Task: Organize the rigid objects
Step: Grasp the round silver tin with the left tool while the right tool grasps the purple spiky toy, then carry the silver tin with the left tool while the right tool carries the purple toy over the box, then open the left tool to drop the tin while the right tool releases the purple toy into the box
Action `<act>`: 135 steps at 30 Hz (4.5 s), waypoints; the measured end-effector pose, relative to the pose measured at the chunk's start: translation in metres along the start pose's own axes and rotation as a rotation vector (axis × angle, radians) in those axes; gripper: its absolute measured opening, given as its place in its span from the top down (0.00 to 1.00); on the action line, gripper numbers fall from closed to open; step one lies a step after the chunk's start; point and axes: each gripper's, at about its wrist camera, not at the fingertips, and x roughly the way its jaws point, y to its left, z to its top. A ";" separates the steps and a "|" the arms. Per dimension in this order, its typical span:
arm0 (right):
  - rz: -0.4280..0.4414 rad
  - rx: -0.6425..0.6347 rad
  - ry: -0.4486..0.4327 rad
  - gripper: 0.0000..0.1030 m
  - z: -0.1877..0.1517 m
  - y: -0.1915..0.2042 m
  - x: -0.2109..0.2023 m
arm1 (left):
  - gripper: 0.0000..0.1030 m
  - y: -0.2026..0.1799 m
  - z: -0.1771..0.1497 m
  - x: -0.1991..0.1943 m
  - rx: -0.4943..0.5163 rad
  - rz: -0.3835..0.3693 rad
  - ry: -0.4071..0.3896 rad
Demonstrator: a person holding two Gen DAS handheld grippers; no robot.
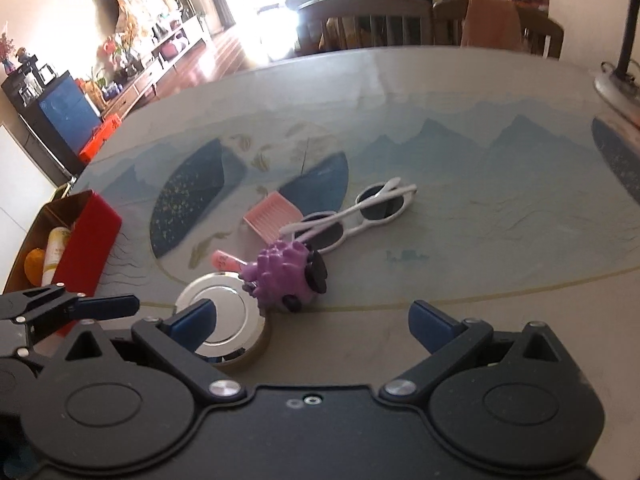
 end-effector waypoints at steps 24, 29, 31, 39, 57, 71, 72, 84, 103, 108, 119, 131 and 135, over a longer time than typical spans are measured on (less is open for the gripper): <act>0.099 0.015 0.107 0.19 0.022 0.002 0.052 | 0.21 -0.030 0.004 0.047 0.109 0.127 -0.007; 0.110 0.017 0.106 0.21 0.023 0.002 0.055 | 0.21 -0.033 0.004 0.050 0.140 0.134 -0.017; 0.118 0.023 0.103 0.25 0.023 0.002 0.055 | 0.21 -0.033 0.005 0.051 0.144 0.132 -0.021; 0.119 0.074 0.091 0.36 0.023 0.000 0.052 | 0.25 -0.034 0.003 0.051 0.162 0.135 -0.030; 0.120 0.105 0.044 0.36 0.009 0.004 0.006 | 0.26 -0.008 -0.001 0.013 0.031 0.115 -0.050; 0.154 0.000 -0.041 0.36 0.010 0.049 -0.036 | 0.26 0.042 0.009 -0.056 -0.174 0.123 -0.136; 0.157 -0.008 -0.045 0.36 0.011 0.054 -0.037 | 0.26 0.045 0.009 -0.061 -0.179 0.126 -0.145; 0.177 -0.094 -0.068 0.36 0.014 0.117 -0.039 | 0.26 0.106 0.004 -0.109 -0.256 0.214 -0.208; 0.235 -0.271 -0.071 0.36 0.028 0.238 -0.006 | 0.26 0.228 -0.006 -0.135 -0.323 0.322 -0.175; 0.218 -0.336 -0.068 0.36 0.033 0.265 0.010 | 0.26 0.252 -0.003 -0.127 -0.316 0.329 -0.154; 0.151 -0.462 -0.049 0.36 0.042 0.305 0.047 | 0.26 0.276 0.008 -0.100 -0.258 0.311 -0.111; 0.102 -0.535 -0.019 0.36 0.045 0.318 0.078 | 0.26 0.287 0.006 -0.079 -0.224 0.290 -0.070; 0.090 -0.556 -0.015 0.36 0.042 0.321 0.082 | 0.26 0.290 0.008 -0.073 -0.228 0.281 -0.065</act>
